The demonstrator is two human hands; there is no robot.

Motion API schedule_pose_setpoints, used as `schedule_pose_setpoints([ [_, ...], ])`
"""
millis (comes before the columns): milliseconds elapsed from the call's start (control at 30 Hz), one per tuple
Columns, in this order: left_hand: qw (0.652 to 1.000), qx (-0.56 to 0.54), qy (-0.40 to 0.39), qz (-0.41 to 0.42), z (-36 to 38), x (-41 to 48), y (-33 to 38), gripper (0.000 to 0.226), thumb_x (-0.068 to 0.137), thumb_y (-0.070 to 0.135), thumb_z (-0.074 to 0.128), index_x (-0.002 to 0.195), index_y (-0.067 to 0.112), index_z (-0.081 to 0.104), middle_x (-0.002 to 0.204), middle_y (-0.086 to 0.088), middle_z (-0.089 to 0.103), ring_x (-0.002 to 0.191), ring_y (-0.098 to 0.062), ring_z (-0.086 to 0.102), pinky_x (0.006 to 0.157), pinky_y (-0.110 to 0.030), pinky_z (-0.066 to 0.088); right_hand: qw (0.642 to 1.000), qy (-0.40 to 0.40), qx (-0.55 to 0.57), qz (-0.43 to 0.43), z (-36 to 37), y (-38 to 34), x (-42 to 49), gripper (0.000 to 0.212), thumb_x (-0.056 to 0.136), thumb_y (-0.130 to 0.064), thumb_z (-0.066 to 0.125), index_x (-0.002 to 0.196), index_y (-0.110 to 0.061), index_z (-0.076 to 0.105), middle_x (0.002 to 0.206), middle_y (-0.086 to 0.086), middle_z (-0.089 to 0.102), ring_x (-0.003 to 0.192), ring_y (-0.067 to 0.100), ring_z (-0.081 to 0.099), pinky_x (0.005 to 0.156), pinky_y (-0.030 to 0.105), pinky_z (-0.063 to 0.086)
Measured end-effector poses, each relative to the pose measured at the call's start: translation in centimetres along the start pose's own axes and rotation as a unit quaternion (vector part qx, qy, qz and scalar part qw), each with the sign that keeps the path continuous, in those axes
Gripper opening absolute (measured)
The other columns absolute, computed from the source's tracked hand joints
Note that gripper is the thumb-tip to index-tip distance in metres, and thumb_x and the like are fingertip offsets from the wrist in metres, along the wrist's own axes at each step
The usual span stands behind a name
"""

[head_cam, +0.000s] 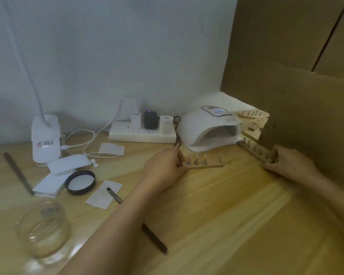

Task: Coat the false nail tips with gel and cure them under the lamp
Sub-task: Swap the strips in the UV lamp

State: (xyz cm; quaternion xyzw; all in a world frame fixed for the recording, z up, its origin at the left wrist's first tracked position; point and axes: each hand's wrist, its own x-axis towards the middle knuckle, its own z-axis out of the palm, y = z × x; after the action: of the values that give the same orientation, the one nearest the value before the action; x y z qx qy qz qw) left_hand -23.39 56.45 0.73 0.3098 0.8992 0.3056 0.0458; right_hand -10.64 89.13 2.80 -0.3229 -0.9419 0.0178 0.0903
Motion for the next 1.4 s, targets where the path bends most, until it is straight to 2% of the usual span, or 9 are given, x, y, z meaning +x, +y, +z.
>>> schedule_pose_setpoints([
  [167, 1.0, -0.003, 0.005, 0.004, 0.5, 0.4, -0.5, 0.021, 0.087, 0.041, 0.067, 0.104, 0.033, 0.057, 0.099, 0.014, 0.059, 0.099, -0.013, 0.058, 0.075, -0.03, 0.045, 0.998, 0.042, 0.011, 0.053, 0.6, -0.2, 0.4, 0.031, 0.078, -0.04, 0.075, 0.081, -0.021, 0.05, 0.077, -0.003, 0.054, 0.074, 0.024, 0.054, 0.055, 0.032, 0.033],
  [500, 1.0, 0.011, 0.001, 0.003, 0.2, 0.2, -0.2, 0.024, 0.09, 0.043, 0.065, 0.108, 0.031, 0.056, 0.108, 0.009, 0.06, 0.103, -0.015, 0.057, 0.086, -0.035, 0.05, 0.994, 0.074, 0.024, 0.082, 1.0, -2.1, 1.4, 0.032, 0.086, -0.037, 0.07, 0.092, -0.008, 0.056, 0.093, 0.015, 0.064, 0.088, 0.036, 0.062, 0.068, 0.038, 0.045],
  [700, 1.0, 0.01, 0.003, 0.006, 0.1, 0.1, -0.1, 0.024, 0.09, 0.044, 0.065, 0.108, 0.031, 0.056, 0.11, 0.008, 0.061, 0.104, -0.014, 0.058, 0.083, -0.034, 0.049, 0.988, 0.07, 0.045, 0.131, 2.0, -3.9, 4.3, 0.04, 0.091, -0.046, 0.065, 0.078, -0.008, 0.06, 0.074, 0.008, 0.057, 0.075, 0.029, 0.056, 0.063, 0.032, 0.039],
  [833, 1.0, 0.009, -0.002, 0.002, 0.1, 0.2, -0.1, 0.023, 0.09, 0.044, 0.065, 0.107, 0.032, 0.056, 0.11, 0.009, 0.06, 0.105, -0.014, 0.058, 0.085, -0.035, 0.05, 0.984, 0.085, 0.053, 0.148, 2.5, -4.7, 5.2, 0.045, 0.09, -0.053, 0.065, 0.08, -0.009, 0.063, 0.08, 0.009, 0.059, 0.08, 0.031, 0.059, 0.066, 0.032, 0.039],
  [933, 1.0, 0.008, -0.005, 0.001, 0.1, 0.2, -0.1, 0.023, 0.09, 0.045, 0.065, 0.106, 0.033, 0.055, 0.108, 0.01, 0.059, 0.103, -0.013, 0.058, 0.082, -0.033, 0.05, 0.984, 0.095, 0.108, 0.106, 3.0, -4.5, 5.1, 0.039, 0.089, -0.053, 0.066, 0.085, -0.014, 0.065, 0.083, 0.003, 0.06, 0.078, 0.025, 0.054, 0.067, 0.033, 0.04],
  [1033, 1.0, 0.007, -0.001, 0.002, 0.2, 0.2, -0.2, 0.022, 0.089, 0.046, 0.065, 0.105, 0.034, 0.054, 0.106, 0.012, 0.058, 0.101, -0.012, 0.057, 0.078, -0.031, 0.048, 0.981, 0.095, 0.172, 0.0, 3.2, -3.1, 4.6, 0.02, 0.089, -0.039, 0.071, 0.091, -0.021, 0.066, 0.079, -0.007, 0.06, 0.074, 0.016, 0.055, 0.062, 0.031, 0.039],
  [1200, 1.0, 0.007, -0.003, -0.001, 0.3, 0.3, -0.2, 0.023, 0.089, 0.046, 0.065, 0.106, 0.034, 0.055, 0.105, 0.013, 0.058, 0.101, -0.011, 0.057, 0.076, -0.03, 0.045, 0.973, 0.069, 0.127, -0.181, 3.2, -1.2, 4.7, 0.015, 0.096, -0.031, 0.06, 0.109, -0.028, 0.068, 0.083, -0.01, 0.064, 0.075, 0.011, 0.057, 0.062, 0.033, 0.046],
  [1300, 1.0, 0.004, 0.0, -0.002, 0.3, 0.3, -0.3, 0.022, 0.089, 0.046, 0.065, 0.105, 0.034, 0.055, 0.105, 0.013, 0.059, 0.1, -0.011, 0.057, 0.077, -0.03, 0.046, 0.976, 0.076, 0.041, -0.2, 3.0, -0.6, 5.2, 0.024, 0.099, -0.034, 0.052, 0.12, -0.034, 0.065, 0.093, -0.008, 0.067, 0.082, 0.013, 0.058, 0.06, 0.031, 0.042],
  [1400, 1.0, 0.002, 0.0, -0.003, 0.4, 0.3, -0.3, 0.022, 0.089, 0.046, 0.066, 0.103, 0.035, 0.054, 0.103, 0.014, 0.059, 0.098, -0.01, 0.057, 0.073, -0.029, 0.043, 0.988, 0.081, -0.047, -0.121, 3.0, -1.1, 6.4, 0.029, 0.102, -0.037, 0.044, 0.123, -0.028, 0.063, 0.111, 0.006, 0.07, 0.096, 0.027, 0.064, 0.066, 0.034, 0.044],
])
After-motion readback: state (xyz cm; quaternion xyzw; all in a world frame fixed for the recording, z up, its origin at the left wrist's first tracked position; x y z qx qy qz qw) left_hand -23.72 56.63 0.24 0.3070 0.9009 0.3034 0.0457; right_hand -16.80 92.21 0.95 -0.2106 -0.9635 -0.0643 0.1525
